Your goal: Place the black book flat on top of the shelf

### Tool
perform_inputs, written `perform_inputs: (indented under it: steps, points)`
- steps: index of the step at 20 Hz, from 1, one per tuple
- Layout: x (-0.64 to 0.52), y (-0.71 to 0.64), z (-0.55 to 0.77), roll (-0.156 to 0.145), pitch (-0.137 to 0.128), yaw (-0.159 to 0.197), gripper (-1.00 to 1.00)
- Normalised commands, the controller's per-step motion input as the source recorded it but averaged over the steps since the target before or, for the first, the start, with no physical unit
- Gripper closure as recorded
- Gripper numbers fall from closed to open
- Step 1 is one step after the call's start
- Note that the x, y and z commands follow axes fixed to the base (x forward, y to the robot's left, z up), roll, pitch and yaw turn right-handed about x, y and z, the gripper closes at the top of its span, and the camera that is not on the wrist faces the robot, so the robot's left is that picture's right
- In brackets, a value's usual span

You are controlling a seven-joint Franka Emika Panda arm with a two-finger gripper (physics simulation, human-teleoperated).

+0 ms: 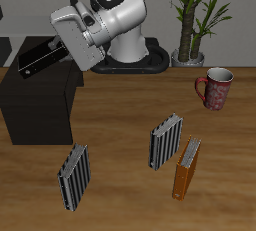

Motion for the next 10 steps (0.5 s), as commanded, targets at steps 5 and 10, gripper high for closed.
perform_inputs:
  steps: [5,10]
  points:
    - [0.22,0.04,-0.48,0.244,0.332,-0.163,-1.00]
    - [-0.05,0.38,-0.10,0.221,0.105,-0.082,-1.00]
